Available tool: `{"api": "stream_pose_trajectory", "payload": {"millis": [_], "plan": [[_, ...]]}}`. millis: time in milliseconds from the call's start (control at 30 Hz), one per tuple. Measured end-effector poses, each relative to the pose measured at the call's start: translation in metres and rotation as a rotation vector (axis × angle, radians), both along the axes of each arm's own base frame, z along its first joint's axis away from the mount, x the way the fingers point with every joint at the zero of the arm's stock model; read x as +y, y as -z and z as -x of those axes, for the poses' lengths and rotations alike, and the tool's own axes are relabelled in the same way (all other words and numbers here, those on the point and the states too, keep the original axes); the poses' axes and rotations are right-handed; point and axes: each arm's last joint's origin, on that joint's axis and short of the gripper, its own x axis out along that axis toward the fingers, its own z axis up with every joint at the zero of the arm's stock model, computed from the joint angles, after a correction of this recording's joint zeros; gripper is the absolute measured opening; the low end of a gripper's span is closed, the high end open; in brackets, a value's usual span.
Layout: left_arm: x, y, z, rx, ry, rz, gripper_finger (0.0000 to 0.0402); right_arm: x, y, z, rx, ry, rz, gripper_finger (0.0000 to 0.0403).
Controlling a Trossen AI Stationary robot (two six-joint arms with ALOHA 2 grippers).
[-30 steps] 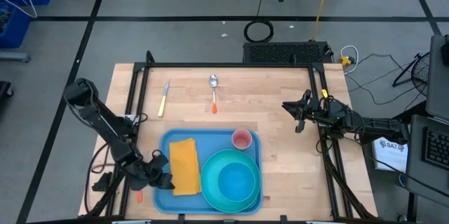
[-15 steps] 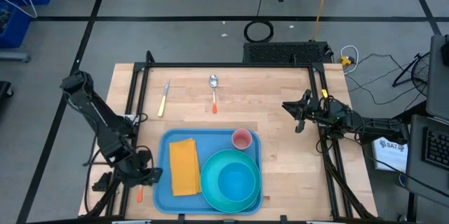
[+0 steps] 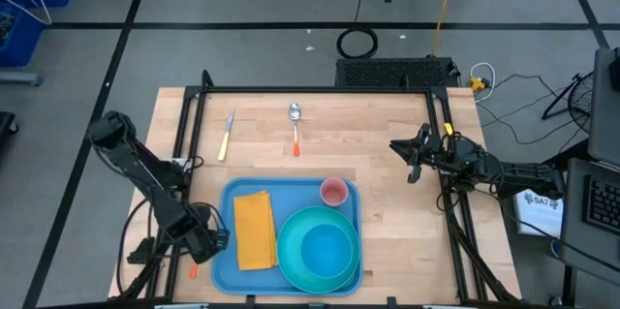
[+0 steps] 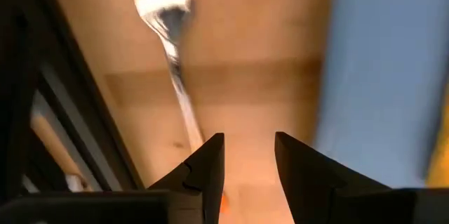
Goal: Set up tray
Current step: Put the orange fork on the yellow napkin
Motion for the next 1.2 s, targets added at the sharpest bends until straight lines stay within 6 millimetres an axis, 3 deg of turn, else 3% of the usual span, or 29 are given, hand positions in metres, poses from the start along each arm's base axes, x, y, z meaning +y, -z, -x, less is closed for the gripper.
{"api": "stream_pose_trajectory", "payload": {"millis": [467,867,933,1067,1200], "plan": [[0.011,0.012,0.014,0.144,-0.01,-0.122,0.0131,0.0,0.0,0.0,-0.001,0.0,0.0,0.0045],[0.015,0.032,0.016,0.067,-0.01,-0.063,0.0128,0.0,0.0,0.0,-0.002,0.0,0.0,0.0045],[0.015,0.032,0.016,0.046,0.007,-0.071,0.0107,0.0,0.0,0.0,-0.002,0.0,0.0,0.0045],[0.013,0.032,0.016,0.017,0.039,-0.078,0.002,0.0,0.0,0.0,-0.002,0.0,0.0,0.0045],[0.012,0.032,0.019,0.011,0.055,-0.089,0.0012,0.0,0.0,0.0,-0.002,0.0,0.0,0.0045]]}}
